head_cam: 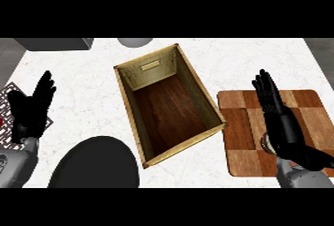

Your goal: Pick the cupcake from the cutting board and place it in the basket

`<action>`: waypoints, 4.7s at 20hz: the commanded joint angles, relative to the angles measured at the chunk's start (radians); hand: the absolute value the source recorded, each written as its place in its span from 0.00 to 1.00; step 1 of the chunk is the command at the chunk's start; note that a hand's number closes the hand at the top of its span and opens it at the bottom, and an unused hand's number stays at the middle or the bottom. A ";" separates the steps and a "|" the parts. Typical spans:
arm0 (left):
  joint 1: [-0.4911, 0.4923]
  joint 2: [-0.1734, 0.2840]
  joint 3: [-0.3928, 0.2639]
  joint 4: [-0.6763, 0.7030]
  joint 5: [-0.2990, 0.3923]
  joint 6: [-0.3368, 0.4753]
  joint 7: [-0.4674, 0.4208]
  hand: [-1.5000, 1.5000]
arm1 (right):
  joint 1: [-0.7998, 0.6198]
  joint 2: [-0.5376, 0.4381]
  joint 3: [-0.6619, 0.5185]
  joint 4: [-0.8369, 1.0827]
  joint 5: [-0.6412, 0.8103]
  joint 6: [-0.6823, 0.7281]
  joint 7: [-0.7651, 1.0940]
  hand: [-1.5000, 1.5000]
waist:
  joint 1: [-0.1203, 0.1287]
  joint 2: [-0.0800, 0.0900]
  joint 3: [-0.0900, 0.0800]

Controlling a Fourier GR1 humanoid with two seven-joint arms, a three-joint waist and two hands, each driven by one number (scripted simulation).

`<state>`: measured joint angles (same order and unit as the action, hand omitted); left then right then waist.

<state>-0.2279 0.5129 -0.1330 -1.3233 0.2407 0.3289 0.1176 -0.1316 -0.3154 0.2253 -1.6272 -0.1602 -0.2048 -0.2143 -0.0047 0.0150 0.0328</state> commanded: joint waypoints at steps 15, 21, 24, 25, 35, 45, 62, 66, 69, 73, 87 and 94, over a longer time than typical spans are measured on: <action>-0.004 -0.061 -0.106 -0.036 -0.038 -0.076 0.077 0.50 | 0.267 0.073 -0.278 -0.011 -0.107 0.128 -0.606 0.00 | -0.023 -0.020 -0.035; 0.016 -0.046 -0.106 -0.043 -0.062 -0.063 0.060 0.50 | 0.375 -0.265 -0.429 0.000 0.097 0.042 -0.365 0.00 | -0.029 -0.019 -0.040; 0.037 -0.044 -0.094 -0.023 -0.050 -0.079 0.040 0.50 | 0.465 -0.437 -0.440 -0.025 0.157 0.151 -0.269 0.00 | -0.030 -0.015 -0.041; 0.011 -0.038 -0.080 -0.038 -0.028 -0.090 0.075 0.50 | 0.488 -0.508 -0.458 -0.048 0.147 0.217 -0.248 0.00 | -0.036 -0.019 -0.041; 0.007 -0.083 -0.091 -0.073 -0.083 -0.071 0.096 0.50 | 0.700 -0.607 -0.529 -0.392 0.056 0.486 -0.007 0.00 | -0.013 -0.019 -0.035; -0.001 -0.156 -0.059 -0.056 -0.146 -0.098 0.115 0.50 | 0.641 -0.371 -0.583 -0.308 0.200 0.525 -0.037 0.00 | -0.002 -0.016 -0.033; -0.052 -0.202 0.050 0.034 -0.231 -0.211 0.077 0.50 | 0.374 -0.150 -0.465 -0.043 0.507 0.505 -0.087 0.00 | 0.001 -0.014 -0.033; 0.069 -0.207 0.067 -0.106 -0.239 -0.227 0.105 0.50 | 0.366 -0.086 -0.453 -0.056 0.582 0.468 -0.082 0.00 | 0.004 -0.016 -0.033; 0.005 -0.237 0.077 -0.049 -0.265 -0.228 0.114 0.50 | 0.375 -0.068 -0.447 -0.154 0.579 0.507 -0.010 0.00 | 0.000 -0.016 -0.033; 0.048 -0.214 0.104 -0.167 -0.256 -0.266 0.178 0.50 | 0.247 -0.088 -0.473 -0.019 0.580 0.531 -0.026 0.00 | 0.006 -0.016 -0.033; -0.076 -0.268 0.179 -0.020 -0.321 -0.296 0.169 0.50 | 0.215 -0.034 -0.459 0.133 0.688 0.492 -0.122 0.00 | 0.001 -0.015 -0.033; 0.049 -0.299 0.171 -0.094 -0.340 -0.315 0.130 0.50 | 0.234 0.082 -0.357 0.179 0.795 0.390 -0.108 0.00 | 0.004 -0.016 -0.033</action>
<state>-0.2044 0.2196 0.0313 -1.3921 -0.0986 0.0240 0.2309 0.0571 -0.2834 -0.1739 -1.4677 0.5855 0.2467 -0.2836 -0.0005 -0.0003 -0.0002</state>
